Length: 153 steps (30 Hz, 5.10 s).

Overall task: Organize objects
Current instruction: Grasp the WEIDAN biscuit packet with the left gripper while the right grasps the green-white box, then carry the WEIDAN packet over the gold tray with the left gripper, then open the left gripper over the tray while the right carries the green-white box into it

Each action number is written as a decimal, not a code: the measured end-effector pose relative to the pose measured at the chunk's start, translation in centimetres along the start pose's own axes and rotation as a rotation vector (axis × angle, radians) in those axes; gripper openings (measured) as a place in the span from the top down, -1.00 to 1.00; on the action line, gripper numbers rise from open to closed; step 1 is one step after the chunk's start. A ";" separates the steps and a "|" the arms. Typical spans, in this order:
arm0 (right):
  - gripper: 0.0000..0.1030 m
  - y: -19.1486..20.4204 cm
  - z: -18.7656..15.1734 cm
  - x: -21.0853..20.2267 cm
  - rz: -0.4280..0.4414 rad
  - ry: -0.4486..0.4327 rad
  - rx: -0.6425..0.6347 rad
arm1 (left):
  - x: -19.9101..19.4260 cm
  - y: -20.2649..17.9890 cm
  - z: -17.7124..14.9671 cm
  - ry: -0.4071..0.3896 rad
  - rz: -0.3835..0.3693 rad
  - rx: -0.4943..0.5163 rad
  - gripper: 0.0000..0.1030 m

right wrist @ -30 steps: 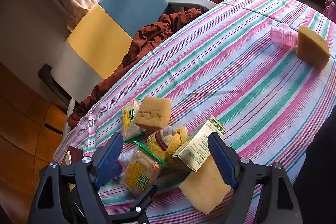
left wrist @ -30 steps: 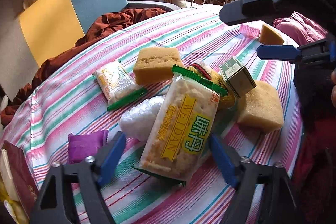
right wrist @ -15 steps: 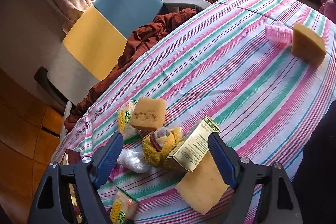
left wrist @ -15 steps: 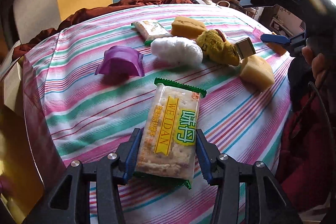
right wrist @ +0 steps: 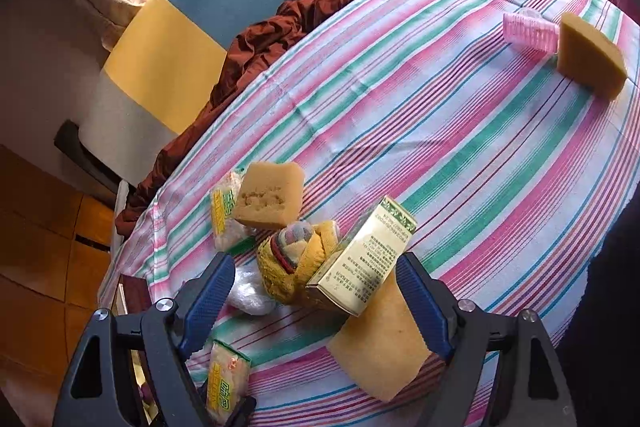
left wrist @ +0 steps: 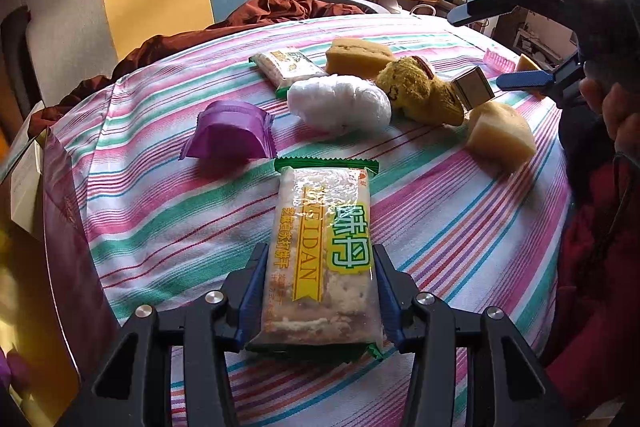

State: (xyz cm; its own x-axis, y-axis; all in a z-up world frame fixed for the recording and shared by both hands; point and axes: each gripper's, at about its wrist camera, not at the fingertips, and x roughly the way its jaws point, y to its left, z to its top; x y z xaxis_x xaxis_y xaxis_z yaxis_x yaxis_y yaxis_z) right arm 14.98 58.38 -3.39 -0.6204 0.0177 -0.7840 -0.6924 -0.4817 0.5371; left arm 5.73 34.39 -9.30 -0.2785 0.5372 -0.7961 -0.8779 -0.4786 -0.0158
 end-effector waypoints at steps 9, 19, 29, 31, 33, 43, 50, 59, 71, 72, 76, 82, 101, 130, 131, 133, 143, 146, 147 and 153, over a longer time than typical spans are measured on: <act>-0.35 -2.7 1.7 1.4 -0.051 0.035 0.130 | -0.1 0.2 -0.5 -0.023 -0.012 -0.007 0.02; 0.34 0.1 1.2 2.8 -0.146 0.048 -0.043 | -0.2 0.1 -0.7 -0.034 -0.009 0.000 0.02; 0.34 0.8 1.4 2.0 -0.174 -0.009 -0.090 | -0.4 0.4 -0.9 -0.032 -0.014 -0.021 0.05; 0.34 0.9 1.4 1.9 -0.173 -0.015 -0.098 | -0.6 0.4 -0.9 -0.024 -0.018 -0.034 0.05; 0.34 0.9 1.3 1.8 -0.170 -0.017 -0.101 | -0.9 0.7 -1.0 -0.018 -0.026 -0.052 0.05; 0.34 1.0 1.3 1.0 -0.150 -0.058 -0.096 | -3.7 1.8 -1.4 -0.015 -0.047 -0.123 0.05; 0.34 1.3 1.4 0.7 -0.138 -0.081 -0.104 | -10.6 7.5 -0.8 -0.140 0.022 -0.273 0.05; 0.34 2.8 0.9 -1.0 -0.133 -0.166 -0.177 | -14.0 20.7 -5.0 -0.084 0.307 -0.534 0.05; 0.34 3.4 0.7 -0.7 -0.137 -0.161 -0.219 | -11.3 30.9 -7.7 0.064 0.473 -0.659 0.05; 0.34 3.5 0.6 -0.7 -0.138 -0.159 -0.223 | -10.9 31.3 -7.9 0.076 0.469 -0.674 0.05; 0.34 3.6 0.5 -0.4 -0.144 -0.148 -0.233 | -9.9 32.8 -8.1 0.103 0.479 -0.709 0.05; 0.34 4.2 0.3 -0.2 -0.144 -0.140 -0.265 | -8.6 33.6 -8.1 0.134 0.485 -0.716 0.05; 0.34 11.7 -4.6 0.4 -0.148 -0.134 -0.561 | -16.2 28.2 -10.2 -0.070 0.490 -0.687 -0.07; 0.15 35.1 -30.3 13.8 0.254 0.467 -1.031 | -21.8 26.6 -15.9 -0.185 0.525 -0.800 -0.62; 0.02 35.2 -30.7 13.9 0.268 0.480 -1.033 | -22.0 26.8 -16.2 -0.191 0.528 -0.810 -0.66; -0.18 35.4 -31.1 13.7 0.287 0.487 -1.039 | -22.5 27.0 -16.7 -0.199 0.529 -0.830 -0.78; -0.62 34.4 -29.9 9.9 0.242 0.321 -1.105 | -22.5 27.0 -16.4 -0.189 0.529 -0.842 -0.99; -0.62 33.4 -28.6 8.6 0.224 0.259 -1.091 | -22.5 26.2 -15.8 -0.190 0.537 -0.814 -0.99; -0.62 33.0 -28.0 8.2 0.215 0.238 -1.084 | -22.5 25.9 -15.5 -0.192 0.544 -0.800 -0.99; -0.63 29.9 -23.8 6.0 0.155 0.138 -1.024 | -22.4 23.8 -13.8 -0.205 0.577 -0.692 -0.99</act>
State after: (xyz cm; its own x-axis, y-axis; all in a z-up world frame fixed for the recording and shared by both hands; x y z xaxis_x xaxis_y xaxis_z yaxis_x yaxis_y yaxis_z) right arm -0.72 23.25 0.55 -0.5841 -0.1769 -0.7922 0.0745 -0.9835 0.1647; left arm -3.59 1.39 -0.15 -0.7218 0.1670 -0.6717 -0.1716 -0.9833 -0.0601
